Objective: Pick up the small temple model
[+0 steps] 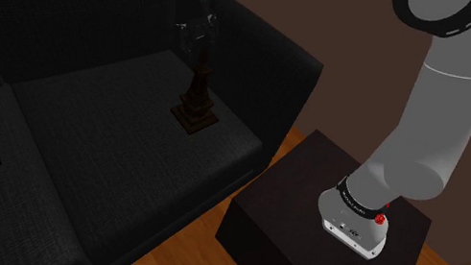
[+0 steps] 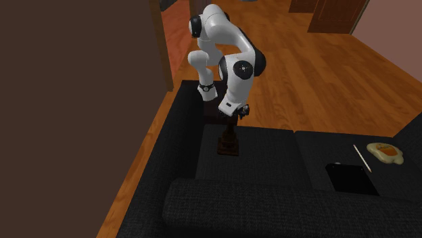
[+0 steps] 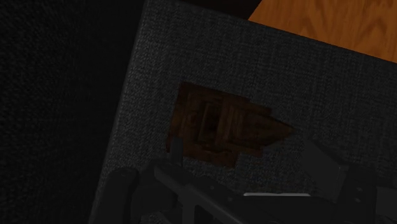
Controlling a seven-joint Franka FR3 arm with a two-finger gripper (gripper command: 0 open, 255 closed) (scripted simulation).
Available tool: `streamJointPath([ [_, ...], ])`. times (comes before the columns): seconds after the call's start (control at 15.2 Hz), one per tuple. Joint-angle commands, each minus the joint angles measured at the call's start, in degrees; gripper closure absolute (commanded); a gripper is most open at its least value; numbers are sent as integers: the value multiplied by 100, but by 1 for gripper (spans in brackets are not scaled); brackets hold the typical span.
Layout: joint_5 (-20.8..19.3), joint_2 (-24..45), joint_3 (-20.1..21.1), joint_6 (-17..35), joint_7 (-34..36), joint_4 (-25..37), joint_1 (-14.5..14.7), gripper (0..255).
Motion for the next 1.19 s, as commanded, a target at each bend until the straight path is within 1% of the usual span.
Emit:
streamJointPath([
  [0.0, -6, 62, 3, 117, 13, -62, 14, 0],
  [0.2, -14, 115, 0, 325, 9, -218, 14, 0],
  [0.33, -15, 125, -1, 365, 9, -247, 14, 0],
  [0.4, -15, 122, -1, 380, 8, -264, 13, 255],
  [0.92, -16, 133, -1, 379, 10, -253, 15, 255],
  [1.12, -10, 87, 1, 227, 11, -147, 14, 255],
])
